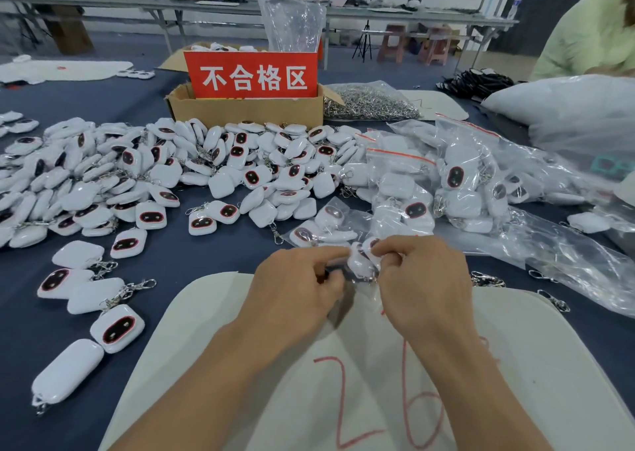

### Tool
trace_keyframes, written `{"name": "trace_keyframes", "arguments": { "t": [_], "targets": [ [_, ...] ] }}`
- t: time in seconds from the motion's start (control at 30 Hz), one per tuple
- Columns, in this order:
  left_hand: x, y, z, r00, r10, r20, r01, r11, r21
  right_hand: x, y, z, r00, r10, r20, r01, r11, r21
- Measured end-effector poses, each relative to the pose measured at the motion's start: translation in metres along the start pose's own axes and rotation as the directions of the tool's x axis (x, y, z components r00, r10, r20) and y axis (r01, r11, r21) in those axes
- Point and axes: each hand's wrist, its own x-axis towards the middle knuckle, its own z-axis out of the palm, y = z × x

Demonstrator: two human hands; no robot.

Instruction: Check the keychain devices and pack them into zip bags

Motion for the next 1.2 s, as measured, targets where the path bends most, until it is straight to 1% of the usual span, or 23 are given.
{"name": "trace_keyframes", "arguments": {
  "t": [0.07, 0.1, 0.13, 0.17, 0.23, 0.3, 0.33, 0.4, 0.47, 0.57, 0.67, 0.83, 0.9, 1.0, 1.03, 1.1, 1.13, 1.2],
  "targets": [
    [0.007, -0.006, -0.009, 0.979, 0.007, -0.205, 0.02, 0.992, 0.127, -0.002, 0.001, 0.005, 0.999, -0.028, -0.038, 0.031, 0.995, 0.095],
    [0.011, -0.012, -0.015, 0.953, 0.011, -0.301, 0.046, 0.982, 0.184, -0.005, -0.001, 0.008, 0.997, -0.055, -0.053, 0.062, 0.988, 0.143],
    [0.016, -0.021, -0.022, 0.932, -0.014, -0.362, 0.1, 0.971, 0.219, -0.008, -0.003, 0.012, 0.993, -0.096, -0.064, 0.106, 0.978, 0.182],
    [0.021, -0.031, -0.029, 0.924, -0.072, -0.376, 0.176, 0.953, 0.248, -0.011, -0.006, 0.016, 0.988, -0.143, -0.064, 0.153, 0.964, 0.217],
    [0.026, -0.051, -0.043, 0.924, -0.224, -0.31, 0.322, 0.893, 0.314, -0.017, -0.012, 0.025, 0.977, -0.212, 0.0, 0.204, 0.94, 0.275],
    [0.028, -0.064, -0.049, 0.917, -0.344, -0.204, 0.394, 0.863, 0.315, -0.018, -0.015, 0.031, 0.967, -0.221, 0.13, 0.174, 0.938, 0.3],
    [0.029, -0.067, -0.05, 0.916, -0.366, -0.163, 0.4, 0.864, 0.307, -0.017, -0.015, 0.033, 0.962, -0.203, 0.184, 0.14, 0.942, 0.306],
    [0.029, -0.07, -0.049, 0.933, -0.334, -0.132, 0.359, 0.872, 0.331, -0.014, -0.015, 0.035, 0.961, -0.166, 0.223, 0.087, 0.941, 0.326],
    [0.029, -0.069, -0.048, 0.945, -0.279, -0.169, 0.322, 0.88, 0.35, -0.012, -0.014, 0.033, 0.964, -0.142, 0.224, 0.054, 0.933, 0.356],
    [0.03, -0.068, -0.05, 0.925, -0.284, -0.251, 0.36, 0.865, 0.349, -0.011, -0.013, 0.031, 0.965, -0.118, 0.234, 0.025, 0.93, 0.368],
    [0.031, -0.071, -0.05, 0.914, -0.317, -0.254, 0.398, 0.826, 0.398, -0.011, -0.013, 0.031, 0.964, -0.115, 0.24, 0.018, 0.928, 0.372],
    [0.03, -0.072, -0.052, 0.915, -0.299, -0.269, 0.384, 0.85, 0.36, -0.011, -0.014, 0.029, 0.959, -0.117, 0.259, 0.011, 0.925, 0.379],
    [0.03, -0.07, -0.051, 0.908, -0.283, -0.308, 0.39, 0.84, 0.377, -0.012, -0.015, 0.027, 0.958, -0.125, 0.26, 0.018, 0.924, 0.381],
    [0.028, -0.061, -0.052, 0.854, -0.263, -0.45, 0.455, 0.796, 0.399, -0.018, -0.018, 0.027, 0.956, -0.151, 0.25, 0.043, 0.918, 0.393],
    [0.028, -0.058, -0.052, 0.825, -0.273, -0.494, 0.484, 0.794, 0.369, -0.022, -0.021, 0.027, 0.954, -0.174, 0.246, 0.062, 0.912, 0.406],
    [0.028, -0.05, -0.052, 0.773, -0.323, -0.546, 0.52, 0.815, 0.255, -0.03, -0.026, 0.028, 0.934, -0.238, 0.268, 0.098, 0.889, 0.447],
    [0.027, -0.045, -0.051, 0.759, -0.336, -0.558, 0.519, 0.829, 0.207, -0.034, -0.029, 0.028, 0.915, -0.27, 0.3, 0.106, 0.879, 0.465],
    [0.023, -0.034, -0.047, 0.77, -0.291, -0.568, 0.454, 0.875, 0.166, -0.037, -0.034, 0.029, 0.875, -0.305, 0.377, 0.089, 0.865, 0.493]
  ]
}}
